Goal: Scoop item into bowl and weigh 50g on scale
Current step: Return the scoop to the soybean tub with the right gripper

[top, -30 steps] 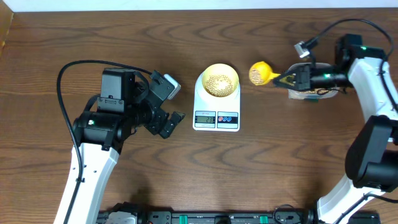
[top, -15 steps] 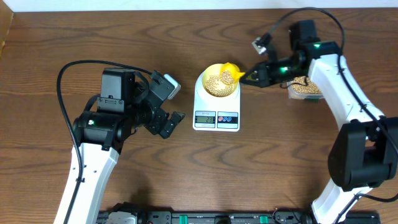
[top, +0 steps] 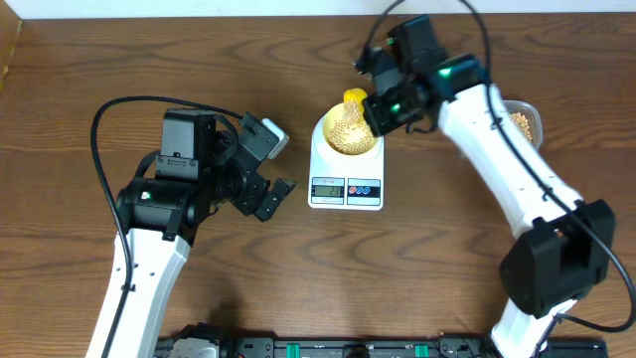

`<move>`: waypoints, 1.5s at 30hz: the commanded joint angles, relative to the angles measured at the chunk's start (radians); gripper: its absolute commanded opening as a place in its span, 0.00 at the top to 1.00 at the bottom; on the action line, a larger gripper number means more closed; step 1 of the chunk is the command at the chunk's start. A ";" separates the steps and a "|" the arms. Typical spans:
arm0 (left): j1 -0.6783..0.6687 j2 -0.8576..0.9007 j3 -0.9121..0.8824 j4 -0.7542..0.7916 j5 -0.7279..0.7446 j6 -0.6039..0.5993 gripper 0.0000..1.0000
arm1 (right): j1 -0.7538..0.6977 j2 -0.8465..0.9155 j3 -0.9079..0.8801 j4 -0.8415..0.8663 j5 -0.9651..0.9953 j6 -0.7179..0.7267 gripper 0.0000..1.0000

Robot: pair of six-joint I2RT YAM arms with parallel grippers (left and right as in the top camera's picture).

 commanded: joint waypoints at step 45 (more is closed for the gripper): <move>0.005 0.006 -0.003 -0.001 0.013 0.016 0.02 | -0.534 -0.224 0.021 -0.232 0.080 0.053 0.99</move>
